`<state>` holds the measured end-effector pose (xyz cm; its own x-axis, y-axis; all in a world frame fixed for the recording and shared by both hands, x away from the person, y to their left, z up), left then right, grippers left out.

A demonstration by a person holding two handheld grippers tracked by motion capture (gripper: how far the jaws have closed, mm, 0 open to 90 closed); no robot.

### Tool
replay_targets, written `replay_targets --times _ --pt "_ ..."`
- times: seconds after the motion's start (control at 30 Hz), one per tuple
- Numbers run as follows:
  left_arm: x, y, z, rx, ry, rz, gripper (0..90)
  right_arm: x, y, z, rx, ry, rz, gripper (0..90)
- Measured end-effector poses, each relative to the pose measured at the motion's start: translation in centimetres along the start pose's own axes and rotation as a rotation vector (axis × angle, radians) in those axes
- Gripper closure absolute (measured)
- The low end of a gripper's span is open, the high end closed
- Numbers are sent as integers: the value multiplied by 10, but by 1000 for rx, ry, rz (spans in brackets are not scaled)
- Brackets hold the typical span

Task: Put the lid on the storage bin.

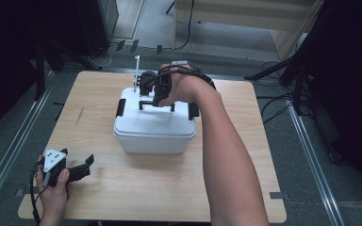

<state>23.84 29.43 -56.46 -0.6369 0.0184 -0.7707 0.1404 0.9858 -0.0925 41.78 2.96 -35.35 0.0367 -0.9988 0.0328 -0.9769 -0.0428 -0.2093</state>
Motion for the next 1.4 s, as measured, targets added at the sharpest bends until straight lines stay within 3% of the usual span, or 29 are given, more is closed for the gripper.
replay_targets --times 0.5,0.7,0.8,0.87,0.93,0.97,1.03,1.13,1.17,1.2,1.3,1.33,1.4 --pt "0 0 0 2 -6 -4 29 -10 1 10 -14 11 3 855" --pt "0 0 0 2 -5 -4 29 -9 2 12 -11 -20 4 838" --pt "0 0 1 1 -3 -5 29 -6 2 14 -25 -16 28 709" --pt "0 0 1 1 -2 -5 28 -5 6 17 -54 -22 7 599" --pt "0 0 1 1 -1 -4 28 -4 9 17 -87 -24 3 568" --pt "0 0 1 1 -2 -5 28 -3 12 16 -106 -36 -10 510" --pt "0 0 1 1 -3 -5 28 -2 13 15 -113 -36 -7 469" --pt "0 0 1 1 -2 -5 28 2 14 12 -103 -32 25 303" --pt "0 0 1 1 -4 -6 28 6 13 10 -70 -29 48 180" --pt "0 0 1 1 -3 -7 28 6 13 10 -70 -29 48 180" --pt "0 0 1 1 -2 -5 28 14 12 7 -62 -37 90 66" --pt "0 0 1 1 -2 -4 28 18 11 6 -82 -42 109 6" --pt "0 0 1 1 -2 -3 28 24 11 5 -108 -47 127 0"
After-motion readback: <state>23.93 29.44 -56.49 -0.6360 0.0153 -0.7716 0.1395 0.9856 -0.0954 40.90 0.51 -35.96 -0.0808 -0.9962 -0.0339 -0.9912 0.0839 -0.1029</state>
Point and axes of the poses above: each handheld gripper's, and its own axes: z roughly forward along the jaws, x roughly out of its underside, y roughly to its left, the point moved 3 cm from there along z, roughly forward along the jaws, and after that the axes turned 11 degrees about y, right-handed, at the moved point
